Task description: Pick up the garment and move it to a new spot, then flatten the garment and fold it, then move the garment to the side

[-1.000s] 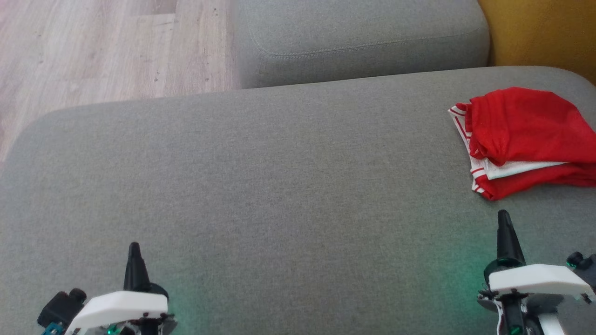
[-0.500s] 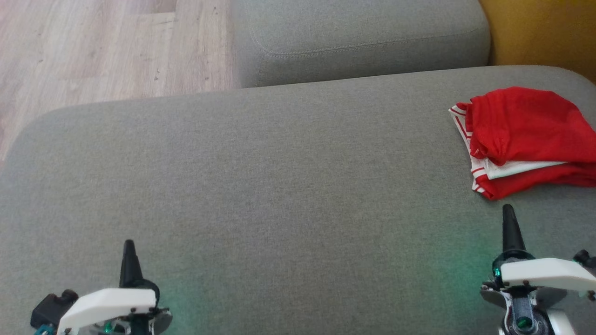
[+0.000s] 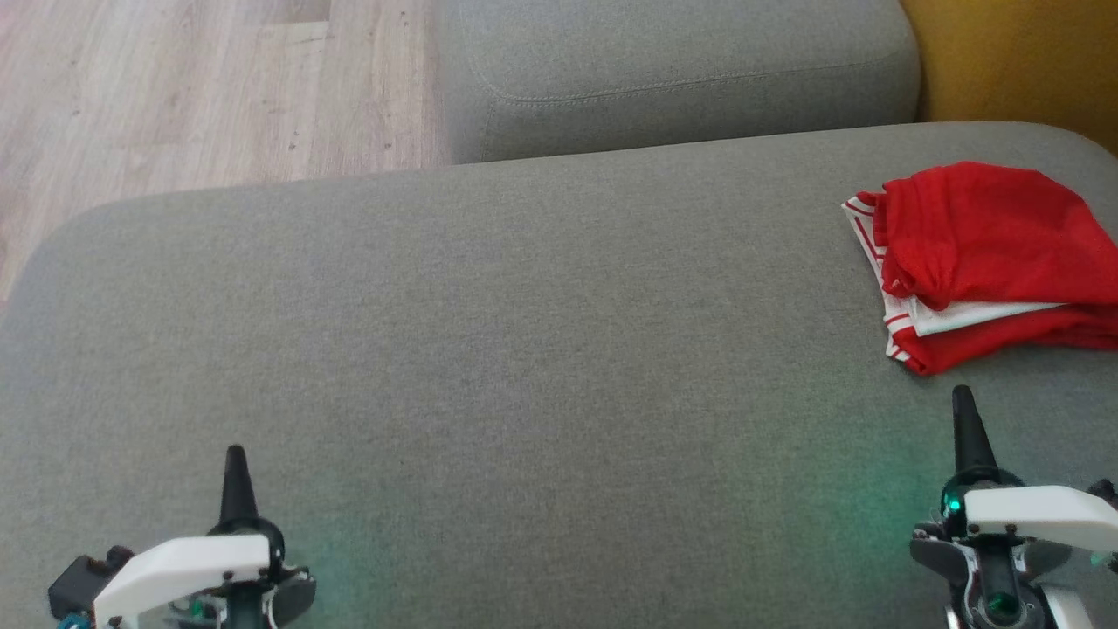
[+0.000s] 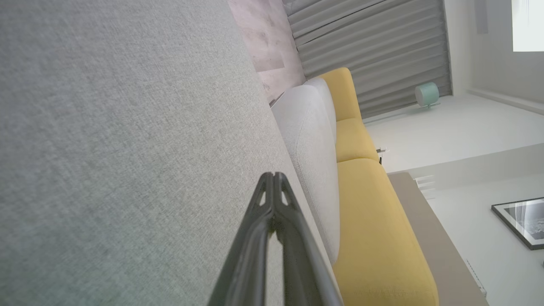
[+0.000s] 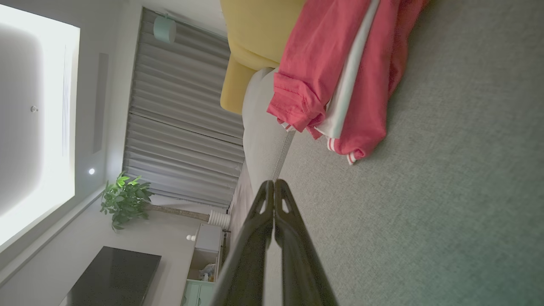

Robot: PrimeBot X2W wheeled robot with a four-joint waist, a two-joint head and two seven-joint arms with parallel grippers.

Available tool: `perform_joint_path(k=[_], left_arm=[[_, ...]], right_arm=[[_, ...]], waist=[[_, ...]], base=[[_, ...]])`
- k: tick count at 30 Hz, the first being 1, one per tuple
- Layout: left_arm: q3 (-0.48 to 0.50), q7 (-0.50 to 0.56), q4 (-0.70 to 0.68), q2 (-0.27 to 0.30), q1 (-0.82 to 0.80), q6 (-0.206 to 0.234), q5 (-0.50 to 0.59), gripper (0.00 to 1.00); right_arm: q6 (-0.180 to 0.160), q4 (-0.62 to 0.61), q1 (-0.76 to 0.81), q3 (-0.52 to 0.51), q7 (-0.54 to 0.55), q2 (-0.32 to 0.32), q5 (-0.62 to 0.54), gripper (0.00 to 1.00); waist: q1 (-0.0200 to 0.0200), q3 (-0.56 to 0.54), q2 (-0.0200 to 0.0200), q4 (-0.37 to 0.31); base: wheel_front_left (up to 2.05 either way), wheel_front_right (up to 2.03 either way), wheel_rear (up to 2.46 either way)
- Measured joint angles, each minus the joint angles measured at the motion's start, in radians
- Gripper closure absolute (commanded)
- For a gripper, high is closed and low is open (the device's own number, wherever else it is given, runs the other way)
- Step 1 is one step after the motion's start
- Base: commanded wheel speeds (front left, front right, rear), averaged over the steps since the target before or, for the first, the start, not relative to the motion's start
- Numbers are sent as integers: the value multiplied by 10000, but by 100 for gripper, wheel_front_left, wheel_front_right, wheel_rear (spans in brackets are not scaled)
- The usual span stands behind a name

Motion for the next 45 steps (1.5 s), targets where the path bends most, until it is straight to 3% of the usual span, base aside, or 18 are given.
perform_joint_path(k=[33,45], left_arm=[[558,886,-303,0,-196,-341,-3068,100],[575,886,-303,0,-196,-341,-3106,100]], right_arm=[[0,-192,-208,-472,922,0,3553,100],[0,-209,-208,-518,993,0,3622,100]], waist=[[0,56,0,8],[0,56,0,8]], base=[[0,0,0],[0,0,0]])
